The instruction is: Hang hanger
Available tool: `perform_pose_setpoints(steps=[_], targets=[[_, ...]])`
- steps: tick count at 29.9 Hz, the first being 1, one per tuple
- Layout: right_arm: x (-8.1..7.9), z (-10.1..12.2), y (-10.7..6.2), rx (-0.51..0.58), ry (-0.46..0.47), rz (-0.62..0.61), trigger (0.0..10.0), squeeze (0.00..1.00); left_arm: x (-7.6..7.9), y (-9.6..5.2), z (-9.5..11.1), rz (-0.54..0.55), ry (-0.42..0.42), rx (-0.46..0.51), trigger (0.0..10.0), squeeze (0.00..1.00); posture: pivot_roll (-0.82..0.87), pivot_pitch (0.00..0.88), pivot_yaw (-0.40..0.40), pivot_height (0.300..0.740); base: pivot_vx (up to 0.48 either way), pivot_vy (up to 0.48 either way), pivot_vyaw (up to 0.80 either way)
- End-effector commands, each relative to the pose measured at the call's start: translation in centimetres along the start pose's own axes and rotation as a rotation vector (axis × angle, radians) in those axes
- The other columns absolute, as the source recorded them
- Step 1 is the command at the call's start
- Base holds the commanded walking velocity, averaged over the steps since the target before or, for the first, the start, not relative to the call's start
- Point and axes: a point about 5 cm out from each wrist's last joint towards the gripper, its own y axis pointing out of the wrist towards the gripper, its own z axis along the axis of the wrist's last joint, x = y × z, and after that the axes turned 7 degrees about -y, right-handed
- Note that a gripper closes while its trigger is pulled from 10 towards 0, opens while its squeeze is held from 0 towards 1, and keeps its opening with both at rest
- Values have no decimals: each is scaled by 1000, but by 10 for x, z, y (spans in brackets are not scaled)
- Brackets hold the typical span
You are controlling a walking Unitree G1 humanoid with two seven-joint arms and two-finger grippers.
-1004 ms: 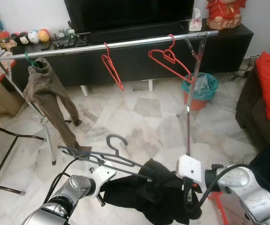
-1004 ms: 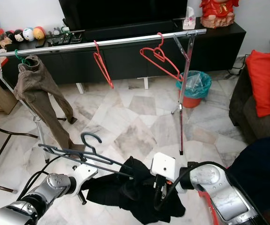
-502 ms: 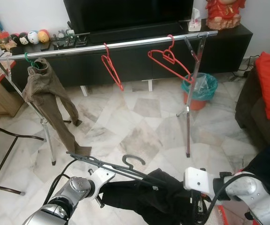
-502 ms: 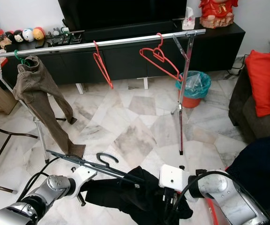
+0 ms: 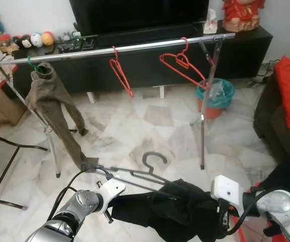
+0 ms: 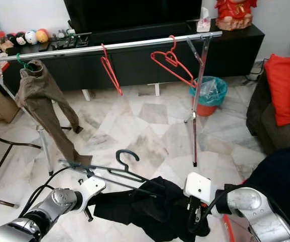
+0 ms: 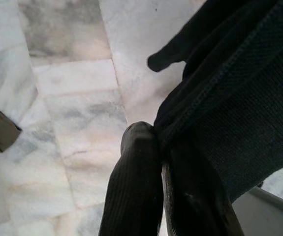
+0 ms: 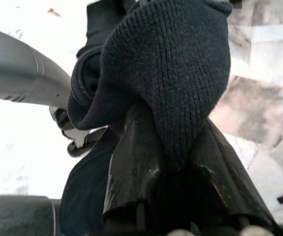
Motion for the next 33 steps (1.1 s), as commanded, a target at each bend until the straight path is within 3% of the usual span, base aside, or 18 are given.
perform_pose_setpoints(steps=[1,3,7,9,12,15,19,21,23,29,31,32,33], targets=[[8,-3,-20,-27,-9,-51,0,0,-13,-14,-31,67,-33,-117,10000,0,-71,54,145,740,0,0,0],[-2,-10,-19,-65,-4,-3,0,0,-15,-15,-31,79,-30,-117,10000,0,-71,54,145,740,0,0,0],[-6,-11,-12,-64,-4,0,0,0,-16,-15,-28,91,-22,-108,10000,0,-69,54,148,740,0,0,0],[-3,5,-5,85,26,-41,0,0,-17,-14,-26,97,-23,-99,10000,0,-65,52,150,740,0,0,0],[-5,9,-3,110,24,-21,0,0,-17,-14,-26,98,-22,-98,10000,0,-65,52,150,740,0,0,0],[-9,1,-1,45,9,1,0,0,-20,-15,-24,127,-22,-87,10000,0,-63,52,152,740,0,0,0],[-6,0,0,37,4,-30,0,0,-20,-14,-21,126,-36,-72,10000,0,-64,52,154,740,0,0,0],[3,9,7,103,14,-115,0,0,-15,-12,-17,60,-54,-43,10000,0,-63,50,156,740,0,0,0],[6,21,16,181,21,-135,0,0,-3,-8,-18,-63,-15,-72,10000,0,-61,46,159,740,0,0,0],[6,23,20,175,11,-117,0,0,4,-8,-26,-127,88,-131,10000,0,-56,41,156,740,0,0,0],[8,23,20,170,7,-119,0,0,5,-8,-25,-138,87,-126,10000,0,-57,41,155,740,0,0,0],[8,23,20,170,7,-122,0,0,6,-8,-25,-144,85,-125,10000,141,-57,41,155,740,0,0,0],[10,22,20,163,2,-126,0,0,5,-8,-25,-142,89,-120,10000,1000,-58,42,153,740,0,0,0]])
